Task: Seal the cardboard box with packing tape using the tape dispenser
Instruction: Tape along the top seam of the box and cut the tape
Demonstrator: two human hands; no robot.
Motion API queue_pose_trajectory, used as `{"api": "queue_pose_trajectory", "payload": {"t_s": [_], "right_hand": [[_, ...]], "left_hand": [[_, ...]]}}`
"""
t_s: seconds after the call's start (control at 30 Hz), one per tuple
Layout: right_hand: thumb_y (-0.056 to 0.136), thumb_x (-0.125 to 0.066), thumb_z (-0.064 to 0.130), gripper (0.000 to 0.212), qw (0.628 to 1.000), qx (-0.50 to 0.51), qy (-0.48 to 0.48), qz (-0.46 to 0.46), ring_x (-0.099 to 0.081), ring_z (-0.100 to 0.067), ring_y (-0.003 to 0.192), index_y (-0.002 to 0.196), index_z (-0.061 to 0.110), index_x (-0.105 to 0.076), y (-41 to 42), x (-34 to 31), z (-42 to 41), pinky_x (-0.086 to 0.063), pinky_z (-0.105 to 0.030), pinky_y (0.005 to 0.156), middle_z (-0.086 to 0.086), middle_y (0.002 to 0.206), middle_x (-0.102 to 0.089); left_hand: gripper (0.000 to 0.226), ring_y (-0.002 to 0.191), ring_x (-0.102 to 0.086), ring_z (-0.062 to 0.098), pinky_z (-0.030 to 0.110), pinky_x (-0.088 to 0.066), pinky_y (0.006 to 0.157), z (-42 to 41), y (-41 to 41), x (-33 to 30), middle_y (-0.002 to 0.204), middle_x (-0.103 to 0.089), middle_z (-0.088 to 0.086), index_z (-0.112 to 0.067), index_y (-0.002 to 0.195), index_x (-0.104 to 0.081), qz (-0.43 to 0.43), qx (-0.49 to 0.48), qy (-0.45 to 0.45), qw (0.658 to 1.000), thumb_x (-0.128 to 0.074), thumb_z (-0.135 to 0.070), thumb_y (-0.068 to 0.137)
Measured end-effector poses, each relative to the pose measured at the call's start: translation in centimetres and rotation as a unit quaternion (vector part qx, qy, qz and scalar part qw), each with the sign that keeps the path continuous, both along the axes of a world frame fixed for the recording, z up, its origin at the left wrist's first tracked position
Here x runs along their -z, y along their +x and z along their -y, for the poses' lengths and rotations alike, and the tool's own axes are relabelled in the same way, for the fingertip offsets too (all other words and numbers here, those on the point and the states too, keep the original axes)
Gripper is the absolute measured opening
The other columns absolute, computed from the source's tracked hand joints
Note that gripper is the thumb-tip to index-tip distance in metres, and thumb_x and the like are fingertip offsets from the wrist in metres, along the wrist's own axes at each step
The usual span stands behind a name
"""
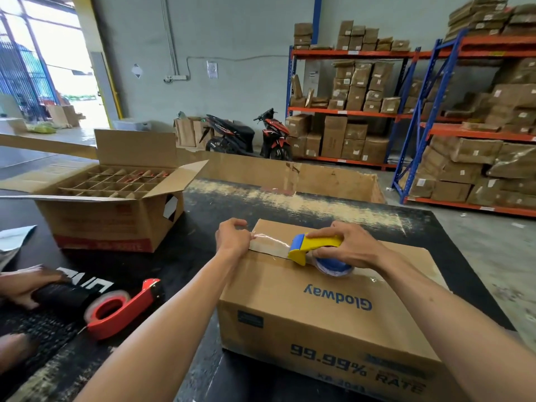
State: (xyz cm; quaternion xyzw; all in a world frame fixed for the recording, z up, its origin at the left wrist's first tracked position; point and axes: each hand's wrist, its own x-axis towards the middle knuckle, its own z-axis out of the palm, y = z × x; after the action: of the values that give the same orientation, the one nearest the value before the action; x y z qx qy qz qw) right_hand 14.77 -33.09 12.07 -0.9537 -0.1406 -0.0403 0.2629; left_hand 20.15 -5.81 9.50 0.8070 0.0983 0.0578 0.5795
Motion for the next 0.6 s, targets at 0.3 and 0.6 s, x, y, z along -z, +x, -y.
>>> {"api": "queue_pose_trajectory", "payload": {"t_s": [0.3, 0.6], "right_hand": [[0.077, -0.068, 0.067, 0.039, 0.998, -0.014, -0.052, 0.027, -0.051, -0.010, 0.082, 0.115, 0.065, -0.059, 1.8, -0.2, -1.3, -0.039, -0.033, 0.071, 0.005, 0.088, -0.054], [0.079, -0.067, 0.065, 0.044, 0.996, -0.029, -0.081, 0.022, -0.053, -0.013, 0.083, 0.122, 0.058, -0.061, 2.7, -0.3, -1.5, -0.040, -0.033, 0.070, 0.004, 0.090, -0.055]], "left_hand": [[0.047, 0.114, -0.062, 0.026, 0.042, -0.049, 0.102, -1.0, 0.8, 2.0, 0.123, -0.067, 0.010, -0.010, 0.121, -0.069, -0.029, -0.051, -0.027, 0.998, -0.082, -0.017, 0.077], [0.014, 0.077, -0.065, 0.016, 0.025, -0.047, 0.061, -1.6, 1.9, 3.1, 0.077, -0.070, 0.005, -0.002, 0.073, -0.071, -0.077, -0.063, -0.059, 0.993, -0.068, -0.001, 0.087]]}}
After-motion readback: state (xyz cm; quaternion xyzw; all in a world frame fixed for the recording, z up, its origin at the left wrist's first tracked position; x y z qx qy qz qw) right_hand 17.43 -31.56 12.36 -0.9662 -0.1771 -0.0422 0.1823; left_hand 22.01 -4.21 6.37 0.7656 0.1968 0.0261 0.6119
